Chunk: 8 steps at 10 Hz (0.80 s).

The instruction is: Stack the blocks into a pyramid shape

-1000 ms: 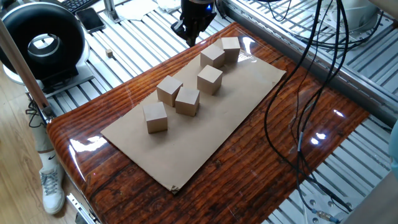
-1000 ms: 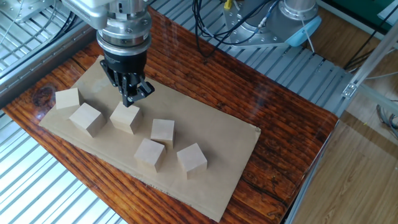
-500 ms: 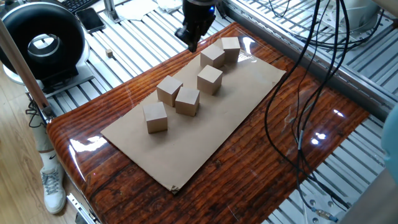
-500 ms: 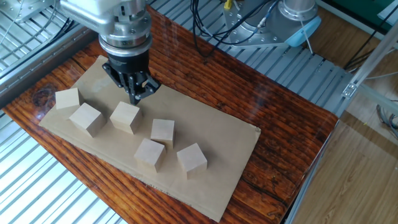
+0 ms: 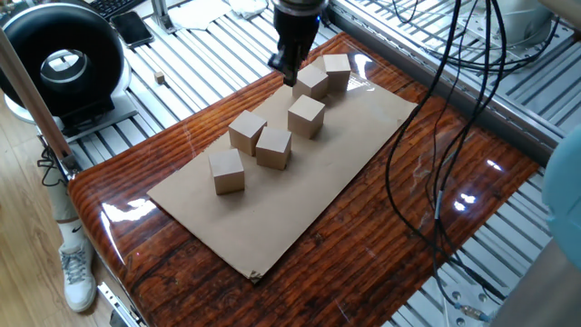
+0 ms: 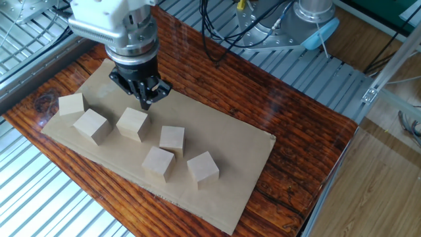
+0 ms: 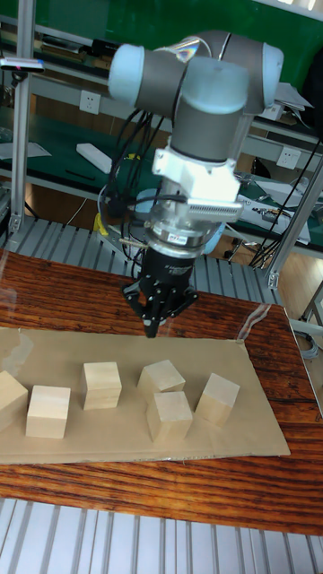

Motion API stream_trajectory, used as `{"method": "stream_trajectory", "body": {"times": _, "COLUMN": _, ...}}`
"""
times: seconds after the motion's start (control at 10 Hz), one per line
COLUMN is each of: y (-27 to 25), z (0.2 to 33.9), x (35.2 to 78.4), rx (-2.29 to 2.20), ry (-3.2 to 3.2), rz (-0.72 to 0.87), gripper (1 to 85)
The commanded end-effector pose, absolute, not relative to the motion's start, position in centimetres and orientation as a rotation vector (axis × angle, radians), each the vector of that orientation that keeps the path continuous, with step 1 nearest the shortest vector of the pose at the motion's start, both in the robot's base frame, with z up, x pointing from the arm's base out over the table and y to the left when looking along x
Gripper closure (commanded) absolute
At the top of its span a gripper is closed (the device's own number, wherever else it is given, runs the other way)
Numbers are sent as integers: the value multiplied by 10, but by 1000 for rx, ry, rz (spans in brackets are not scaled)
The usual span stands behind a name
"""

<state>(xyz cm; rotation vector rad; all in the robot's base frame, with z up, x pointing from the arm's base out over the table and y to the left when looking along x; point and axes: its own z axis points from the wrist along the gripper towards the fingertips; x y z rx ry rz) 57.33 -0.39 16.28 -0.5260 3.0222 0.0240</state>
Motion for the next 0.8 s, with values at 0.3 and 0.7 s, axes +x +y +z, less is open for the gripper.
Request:
{"method": "stream_trajectory", "body": {"times": 0.3, "y": -33, "z": 129, "x": 560, "rx": -643, "ry": 3011, "rz": 38, "gripper": 777}}
{"method": "stream_trajectory", "body": {"times": 0.7, "y": -50, "z": 117, "x": 536, "rx": -708, "ry": 3038, "rz": 48, "gripper": 790}}
